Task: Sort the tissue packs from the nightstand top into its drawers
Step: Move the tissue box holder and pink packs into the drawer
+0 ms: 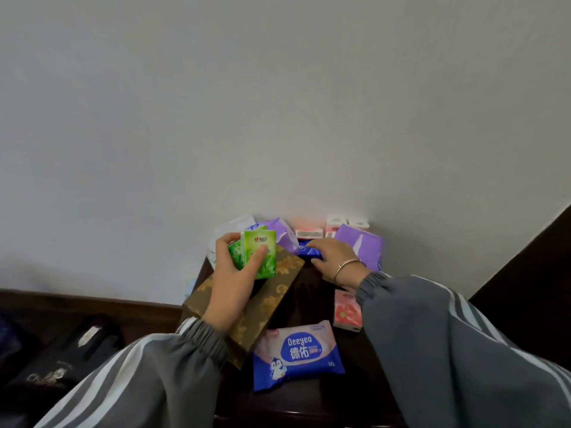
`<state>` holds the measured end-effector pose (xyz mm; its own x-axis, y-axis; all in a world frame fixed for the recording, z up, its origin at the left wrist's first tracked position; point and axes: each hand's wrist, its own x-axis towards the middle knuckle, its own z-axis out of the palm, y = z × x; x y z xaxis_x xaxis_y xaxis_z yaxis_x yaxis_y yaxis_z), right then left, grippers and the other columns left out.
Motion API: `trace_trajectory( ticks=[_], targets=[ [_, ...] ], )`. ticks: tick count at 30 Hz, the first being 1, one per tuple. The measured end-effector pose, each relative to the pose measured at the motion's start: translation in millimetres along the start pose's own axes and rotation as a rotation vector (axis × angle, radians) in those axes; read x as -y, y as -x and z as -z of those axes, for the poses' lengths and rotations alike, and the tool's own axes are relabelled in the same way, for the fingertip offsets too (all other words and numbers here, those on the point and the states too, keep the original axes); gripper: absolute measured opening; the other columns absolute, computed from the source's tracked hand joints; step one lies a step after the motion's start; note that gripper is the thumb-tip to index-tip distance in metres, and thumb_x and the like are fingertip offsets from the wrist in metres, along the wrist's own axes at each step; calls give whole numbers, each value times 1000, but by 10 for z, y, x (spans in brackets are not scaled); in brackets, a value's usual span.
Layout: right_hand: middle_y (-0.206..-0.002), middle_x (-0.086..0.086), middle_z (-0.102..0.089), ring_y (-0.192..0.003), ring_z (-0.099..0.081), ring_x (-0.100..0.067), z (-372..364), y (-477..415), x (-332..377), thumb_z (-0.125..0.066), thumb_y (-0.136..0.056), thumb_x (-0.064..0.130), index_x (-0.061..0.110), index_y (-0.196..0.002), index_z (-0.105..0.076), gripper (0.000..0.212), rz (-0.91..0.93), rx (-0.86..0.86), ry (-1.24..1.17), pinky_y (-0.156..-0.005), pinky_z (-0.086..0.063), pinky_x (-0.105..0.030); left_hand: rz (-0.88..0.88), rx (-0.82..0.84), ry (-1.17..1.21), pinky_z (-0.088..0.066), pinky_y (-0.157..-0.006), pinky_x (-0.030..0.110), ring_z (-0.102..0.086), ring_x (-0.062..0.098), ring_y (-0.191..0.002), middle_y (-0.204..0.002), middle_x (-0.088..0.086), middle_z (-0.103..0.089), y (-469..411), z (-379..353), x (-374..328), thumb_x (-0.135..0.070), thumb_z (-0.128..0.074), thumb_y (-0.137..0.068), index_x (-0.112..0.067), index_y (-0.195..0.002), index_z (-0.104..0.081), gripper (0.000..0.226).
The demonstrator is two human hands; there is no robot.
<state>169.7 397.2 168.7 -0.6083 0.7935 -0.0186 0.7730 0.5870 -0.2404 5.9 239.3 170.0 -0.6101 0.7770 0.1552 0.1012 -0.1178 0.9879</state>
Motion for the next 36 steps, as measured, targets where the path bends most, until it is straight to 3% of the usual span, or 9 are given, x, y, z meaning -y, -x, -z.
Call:
trace_trajectory(
  ticks=[4,9,14,18,23,29,33,36],
  targets=[
    [-129,-3,-55,-122,-47,-27,-106,-357,16,-53,-85,25,27,-122,-52,37,51,152,284,-101,-29,-43,9,-12,19,-53,-80,27,-67,5,-94,-108,-3,-64,-49,77,86,-52,-70,-75,-44,-108,-45,41],
    [-127,-5,-55,-120,-50,-30,-310,-406,56,-50,-83,14,18,-127,-43,45,87,232,465,-111,-14,-56,33,-23,85,-55,-69,21,-67,0,-91,-102,-14,-66,-75,157,124,-61,-67,-71,-53,-104,-44,41],
    [-127,-9,-54,-110,-46,-35,-218,-304,12,-48,-86,14,26,-132,-45,48,84,245,397,-109,-20,-49,27,8,92,-55,-68,17,-68,2,-91,-102,-15,-67,-51,154,117,-56,-69,-75,-48,-108,-44,42],
    [-117,-6,-63,-110,-50,-30,-180,-333,20,-56,-86,24,28,-121,-55,36,88,190,354,-101,-25,-40,32,-3,81,-55,-68,19,-68,1,-91,-106,-10,-65,-56,171,106,-50,-67,-80,-48,-108,-43,37],
    [-123,-6,-56,-118,-48,-29,-263,-440,33,-73,-73,35,26,-126,-48,59,45,216,382,-100,-33,-45,37,9,61,-53,-66,13,-67,-3,-89,-105,-11,-64,-29,148,71,-48,-66,-80,-54,-103,-42,34],
    [-121,-7,-58,-116,-48,-30,-348,-426,77,-74,-74,34,19,-123,-52,56,63,136,601,-105,-28,-49,52,25,16,-54,-64,13,-66,-4,-90,-106,-12,-64,-7,159,46,-51,-65,-80,-56,-104,-40,35],
    [-122,-8,-54,-117,-46,-29,-370,-385,60,-73,-72,41,21,-125,-50,61,20,177,474,-103,-32,-46,50,13,-16,-53,-70,17,-65,-3,-93,-110,-13,-62,1,156,43,-52,-64,-81,-48,-113,-39,41],
    [-107,-7,-62,-108,-53,-31,-285,-361,100,-63,-73,51,20,-107,-55,46,0,113,398,-99,-31,-48,54,20,-29,-53,-68,16,-65,-3,-93,-111,-13,-60,16,146,27,-49,-63,-83,-46,-115,-37,42]
  ],
)
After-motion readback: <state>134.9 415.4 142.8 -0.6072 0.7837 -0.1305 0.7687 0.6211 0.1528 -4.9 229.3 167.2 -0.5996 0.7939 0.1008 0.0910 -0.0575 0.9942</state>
